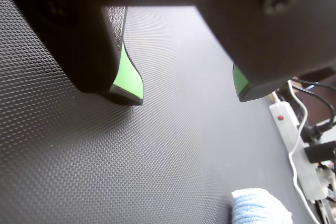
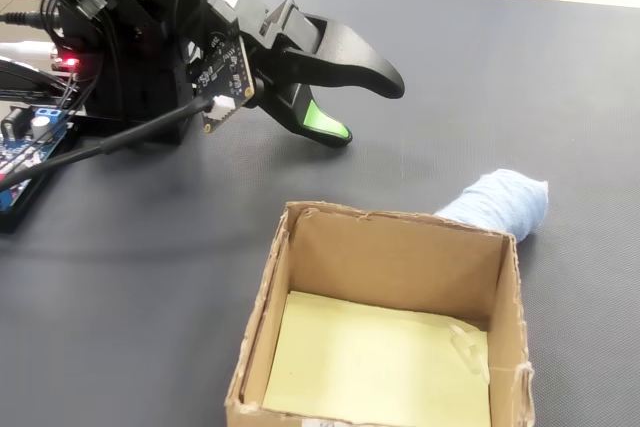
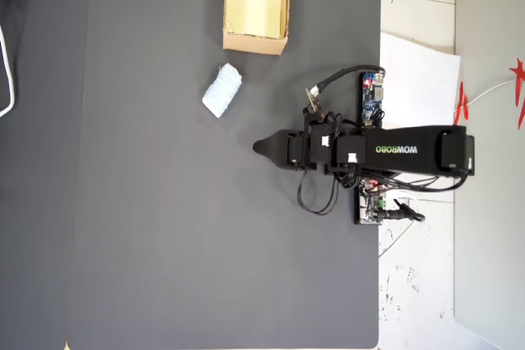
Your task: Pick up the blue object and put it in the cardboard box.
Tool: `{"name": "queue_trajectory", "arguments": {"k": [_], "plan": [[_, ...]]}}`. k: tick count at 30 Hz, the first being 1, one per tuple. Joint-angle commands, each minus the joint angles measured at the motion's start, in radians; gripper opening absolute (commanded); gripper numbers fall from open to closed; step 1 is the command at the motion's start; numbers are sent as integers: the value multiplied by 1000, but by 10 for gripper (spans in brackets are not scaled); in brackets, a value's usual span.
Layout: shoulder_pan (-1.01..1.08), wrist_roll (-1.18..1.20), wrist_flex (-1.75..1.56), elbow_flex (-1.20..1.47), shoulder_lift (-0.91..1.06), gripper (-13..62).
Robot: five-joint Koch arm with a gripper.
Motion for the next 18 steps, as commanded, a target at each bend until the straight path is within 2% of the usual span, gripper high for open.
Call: {"name": "queue_trajectory", "arguments": {"k": [1,18], "plan": [[8,12,92,37,81,338],[-8,20,44,37,84,339]]}}
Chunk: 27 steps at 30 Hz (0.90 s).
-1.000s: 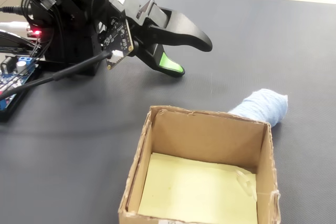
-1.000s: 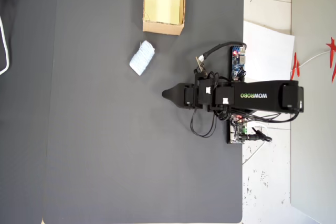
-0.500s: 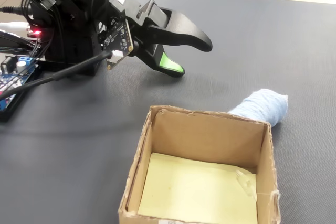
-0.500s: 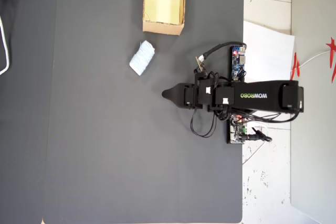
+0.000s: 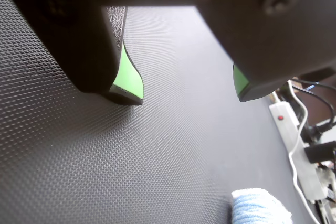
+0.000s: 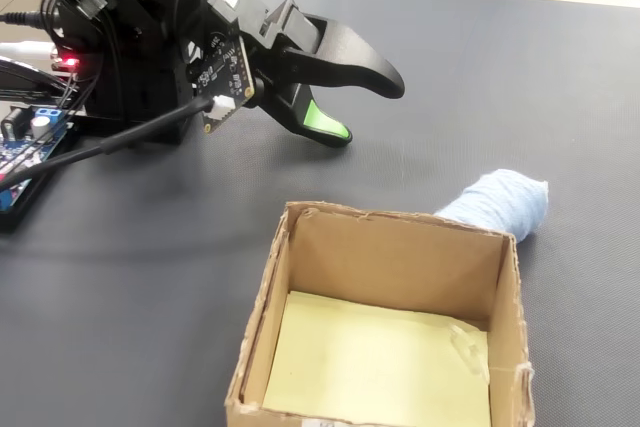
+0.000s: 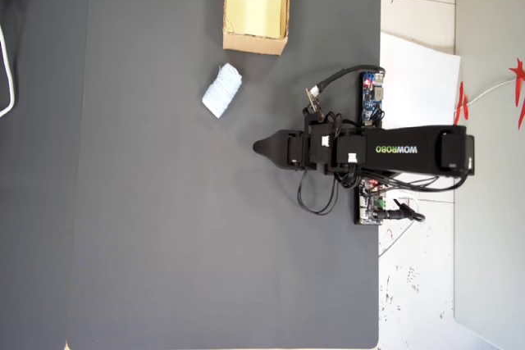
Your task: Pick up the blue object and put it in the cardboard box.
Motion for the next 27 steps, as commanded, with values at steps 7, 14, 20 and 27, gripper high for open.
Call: {"name": "queue_trajectory", "arguments": {"k": [7,14,20,27], "plan": [[2,15,-84,37,87,340],[3,12,-244,34,87,340],[14,-43,-247,-17,81,341],[52,-52,-143,-178,43,340]]}}
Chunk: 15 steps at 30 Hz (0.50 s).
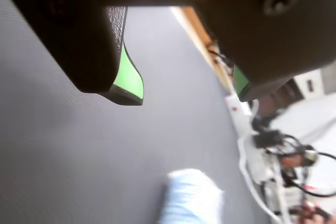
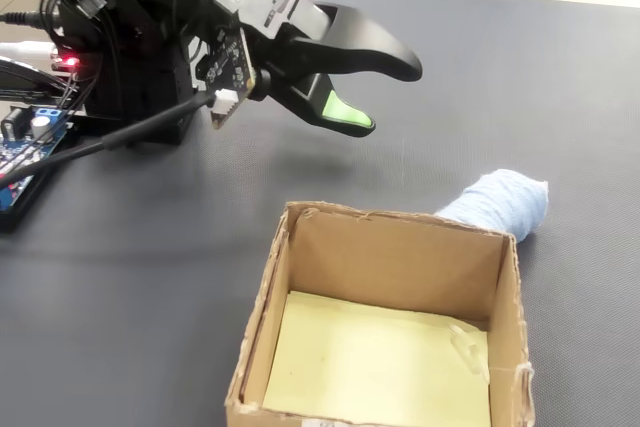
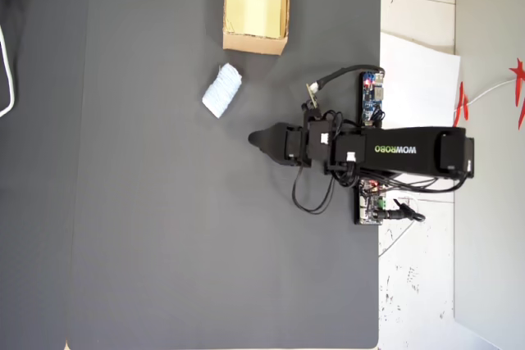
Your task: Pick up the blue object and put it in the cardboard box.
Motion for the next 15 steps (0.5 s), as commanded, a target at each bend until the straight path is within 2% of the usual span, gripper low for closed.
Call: {"name": "queue_trajectory", "arguments": {"k": [1,7,15], "plan": [[5,3,-18,-67,34,339],[17,-8,273,-399,-135,338],[86,-49,469,-632,-365,337]]}}
